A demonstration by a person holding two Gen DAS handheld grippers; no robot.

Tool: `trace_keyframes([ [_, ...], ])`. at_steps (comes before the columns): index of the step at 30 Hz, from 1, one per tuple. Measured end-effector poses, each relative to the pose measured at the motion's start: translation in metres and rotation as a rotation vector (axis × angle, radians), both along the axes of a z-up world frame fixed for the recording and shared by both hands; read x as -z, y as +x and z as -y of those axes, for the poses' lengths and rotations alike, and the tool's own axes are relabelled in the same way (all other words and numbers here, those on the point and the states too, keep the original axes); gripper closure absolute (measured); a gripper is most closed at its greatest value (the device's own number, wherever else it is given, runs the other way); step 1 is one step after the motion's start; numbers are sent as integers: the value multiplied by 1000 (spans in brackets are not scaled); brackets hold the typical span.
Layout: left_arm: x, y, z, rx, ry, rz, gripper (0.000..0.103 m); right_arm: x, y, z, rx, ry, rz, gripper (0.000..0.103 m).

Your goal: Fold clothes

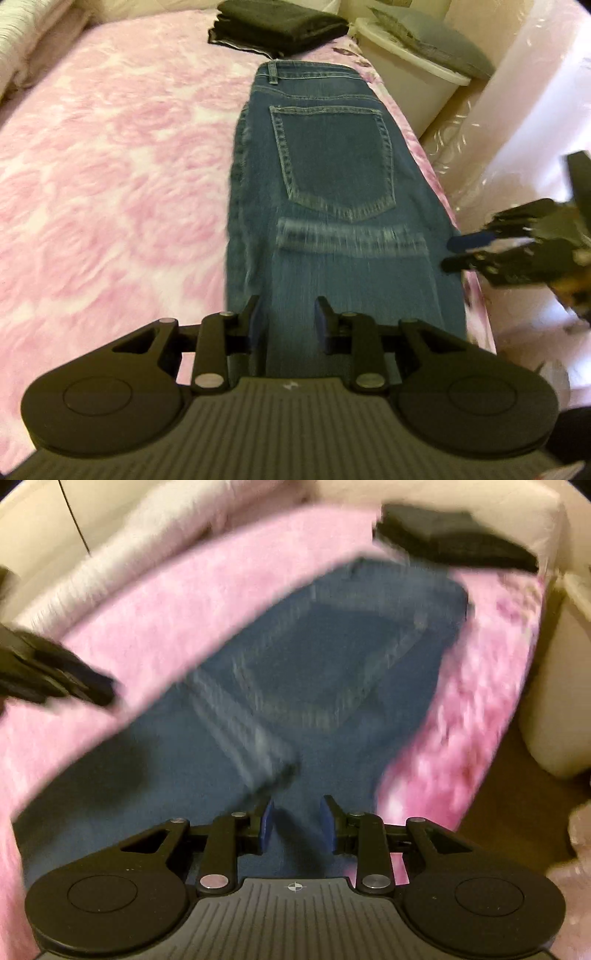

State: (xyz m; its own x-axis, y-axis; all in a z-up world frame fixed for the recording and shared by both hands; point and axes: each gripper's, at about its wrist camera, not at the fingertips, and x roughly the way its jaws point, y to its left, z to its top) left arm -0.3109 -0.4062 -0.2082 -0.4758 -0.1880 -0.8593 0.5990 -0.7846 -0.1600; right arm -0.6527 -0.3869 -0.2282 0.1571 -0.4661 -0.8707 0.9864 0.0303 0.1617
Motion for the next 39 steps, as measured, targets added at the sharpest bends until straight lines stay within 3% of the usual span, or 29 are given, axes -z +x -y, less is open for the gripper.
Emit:
trace_keyframes([
  [2, -10, 25, -17, 18, -29, 25, 77, -5, 4, -6, 33, 9, -14, 70],
  [4, -17, 50, -41, 62, -76, 63, 70, -20, 11, -14, 55, -8, -27, 61],
  [7, -17, 86, -92, 183, -186, 161, 61, -51, 54, -46, -71, -77, -65, 56],
  [10, -4, 111, -149, 344, -343, 263, 54, -62, 115, -94, -299, -140, -122, 55],
  [13, 26, 127, -205, 564, -552, 350, 50, -46, 183, -145, -567, -189, -235, 55],
  [16, 61, 130, -242, 749, -740, 393, 48, -15, 241, -186, -784, -290, -405, 55],
  [18, 82, 127, -254, 827, -858, 404, 48, 13, 274, -204, -868, -345, -540, 55],
  [20, 102, 123, -260, 884, -946, 415, 48, 39, 293, -207, -893, -349, -607, 55],
  [25, 114, 123, -243, 944, -996, 399, 46, 78, 302, -210, -898, -379, -805, 56],
  [32, 123, 124, -224, 999, -1019, 419, 52, 96, 299, -198, -866, -354, -872, 55],
  [36, 132, 124, -225, 1044, -1060, 453, 66, 97, 305, -191, -892, -361, -911, 55],
  [39, 137, 125, -227, 1046, -1089, 465, 70, 92, 303, -188, -903, -366, -941, 46],
])
